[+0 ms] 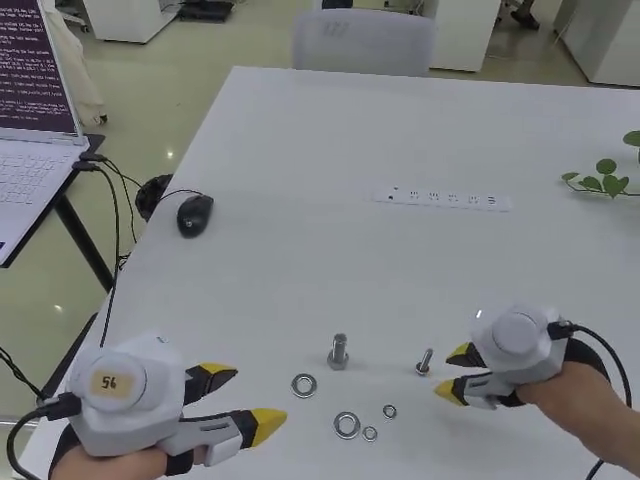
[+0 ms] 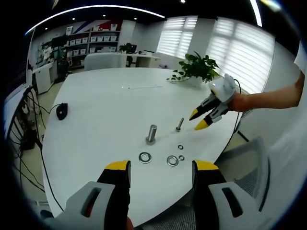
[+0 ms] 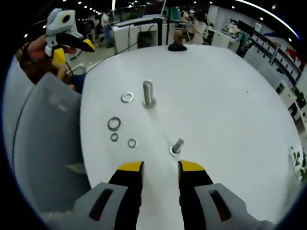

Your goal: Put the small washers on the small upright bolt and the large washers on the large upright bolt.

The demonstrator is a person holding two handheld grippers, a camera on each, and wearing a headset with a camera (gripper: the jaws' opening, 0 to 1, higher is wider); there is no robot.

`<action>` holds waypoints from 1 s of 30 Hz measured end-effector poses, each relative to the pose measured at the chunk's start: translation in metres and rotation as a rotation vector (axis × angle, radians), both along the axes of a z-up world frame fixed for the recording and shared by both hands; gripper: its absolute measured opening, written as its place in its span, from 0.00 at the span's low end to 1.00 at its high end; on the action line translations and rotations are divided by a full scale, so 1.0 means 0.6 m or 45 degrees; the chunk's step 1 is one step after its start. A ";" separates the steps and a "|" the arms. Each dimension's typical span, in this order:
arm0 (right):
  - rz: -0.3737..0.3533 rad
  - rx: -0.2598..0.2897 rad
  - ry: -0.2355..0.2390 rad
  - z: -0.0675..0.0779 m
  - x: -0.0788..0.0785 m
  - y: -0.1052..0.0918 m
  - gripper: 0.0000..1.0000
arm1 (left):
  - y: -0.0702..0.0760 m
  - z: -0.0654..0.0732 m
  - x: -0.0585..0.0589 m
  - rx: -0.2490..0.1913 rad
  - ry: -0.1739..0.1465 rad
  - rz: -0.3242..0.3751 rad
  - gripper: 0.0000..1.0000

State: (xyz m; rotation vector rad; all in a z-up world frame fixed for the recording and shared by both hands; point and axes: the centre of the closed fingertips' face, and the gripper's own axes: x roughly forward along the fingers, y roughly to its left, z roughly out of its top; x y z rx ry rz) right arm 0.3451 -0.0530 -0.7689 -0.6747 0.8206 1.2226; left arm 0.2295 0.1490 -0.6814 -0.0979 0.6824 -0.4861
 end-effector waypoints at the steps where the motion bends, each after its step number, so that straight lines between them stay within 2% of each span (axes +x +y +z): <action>1: -0.010 0.004 0.007 -0.003 -0.007 -0.003 0.30 | -0.001 0.000 -0.001 0.000 0.001 -0.001 0.50; 5: -0.044 0.009 0.040 -0.019 -0.041 -0.014 0.30 | -0.006 -0.001 -0.004 0.001 0.003 -0.013 0.50; 12: -0.109 0.025 0.100 -0.042 -0.082 -0.017 0.30 | -0.012 -0.002 -0.007 0.000 0.004 -0.027 0.50; 17: -0.111 0.021 0.142 -0.061 -0.109 -0.002 0.28 | -0.018 -0.002 -0.007 -0.002 0.003 -0.042 0.50; 20: -0.094 0.036 0.163 -0.069 -0.123 0.020 0.28 | -0.021 0.001 -0.006 0.000 -0.002 -0.055 0.50; 26: -0.048 0.050 0.161 -0.070 -0.127 0.065 0.28 | -0.024 0.007 -0.003 -0.003 -0.017 -0.063 0.50; 30: -0.045 0.060 0.158 -0.072 -0.122 0.087 0.27 | -0.031 0.005 -0.009 -0.011 -0.011 -0.074 0.50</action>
